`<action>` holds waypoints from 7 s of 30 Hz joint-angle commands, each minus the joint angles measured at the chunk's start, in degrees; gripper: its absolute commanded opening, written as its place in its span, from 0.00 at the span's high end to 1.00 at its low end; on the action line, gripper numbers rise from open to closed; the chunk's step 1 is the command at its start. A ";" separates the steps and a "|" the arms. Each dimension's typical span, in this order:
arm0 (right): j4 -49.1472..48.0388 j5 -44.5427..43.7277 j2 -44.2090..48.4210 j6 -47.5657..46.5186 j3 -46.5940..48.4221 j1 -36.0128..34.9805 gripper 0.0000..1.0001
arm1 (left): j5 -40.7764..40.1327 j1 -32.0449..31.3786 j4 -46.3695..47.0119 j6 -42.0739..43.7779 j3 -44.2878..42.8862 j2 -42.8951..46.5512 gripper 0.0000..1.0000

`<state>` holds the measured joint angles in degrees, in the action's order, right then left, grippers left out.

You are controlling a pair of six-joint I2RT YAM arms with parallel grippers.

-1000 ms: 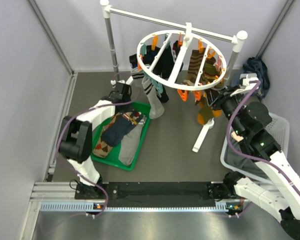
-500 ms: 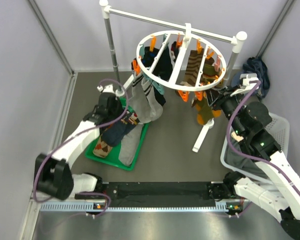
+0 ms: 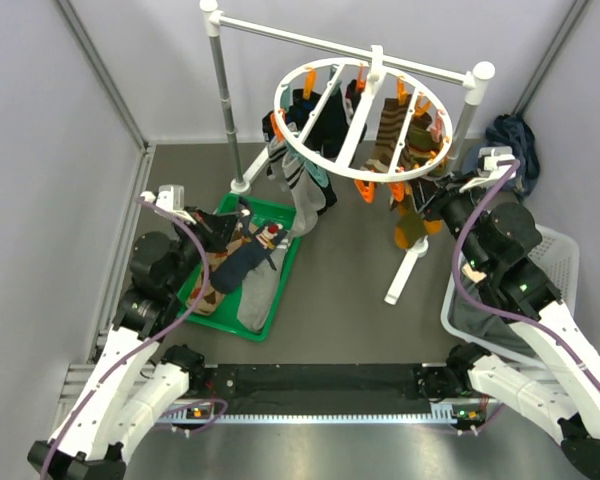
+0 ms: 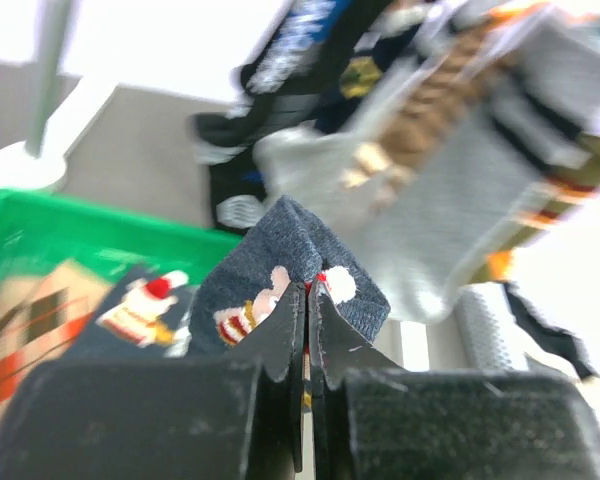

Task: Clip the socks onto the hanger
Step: Pick up the sock from the bin, then clamp the sock onto the hanger, then open the clamp at the hanger.

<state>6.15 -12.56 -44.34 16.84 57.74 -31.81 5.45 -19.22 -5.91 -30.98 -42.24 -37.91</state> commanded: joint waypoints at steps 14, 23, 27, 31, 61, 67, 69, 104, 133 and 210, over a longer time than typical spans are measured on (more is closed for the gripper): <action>1.40 1.57 0.30 3.37 1.59 0.08 1.00 | -8.33 -37.53 31.12 5.57 0.93 -8.84 1.00; 1.58 2.89 0.92 5.13 1.94 0.08 1.00 | -13.35 -42.82 52.20 6.99 -0.30 -23.60 1.00; 1.23 3.85 1.18 6.10 1.94 0.09 1.00 | -15.21 -42.74 59.87 6.46 -1.17 -30.71 1.00; 1.05 4.21 1.36 6.45 1.86 0.17 1.00 | -15.91 -42.74 63.73 5.76 -3.55 -35.56 1.00; -1.14 6.05 2.41 5.05 -1.22 0.17 1.00 | -15.91 -42.65 69.28 1.80 -11.46 -46.90 1.00; -1.23 5.79 2.68 4.43 -1.75 0.09 1.00 | -15.12 -42.65 69.46 1.28 -12.34 -47.34 1.00; -1.23 5.96 2.59 4.43 -1.84 0.09 1.00 | -15.12 -42.65 69.72 1.28 -12.43 -47.34 1.00; -2.29 6.58 3.29 6.27 -2.72 0.17 0.94 | -13.28 -42.74 74.47 -2.50 -15.15 -50.16 1.00; 2.72 3.24 6.10 3.11 0.45 0.17 0.49 | -17.32 -42.39 68.14 6.54 -9.70 -43.04 0.45; 9.41 6.32 0.92 2.14 7.48 0.08 0.62 | -35.78 -54.43 52.85 30.45 -26.67 -54.37 0.88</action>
<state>20.53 -2.42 -43.88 18.20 65.82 -31.81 -30.96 -72.58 48.31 -2.68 -67.07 -91.50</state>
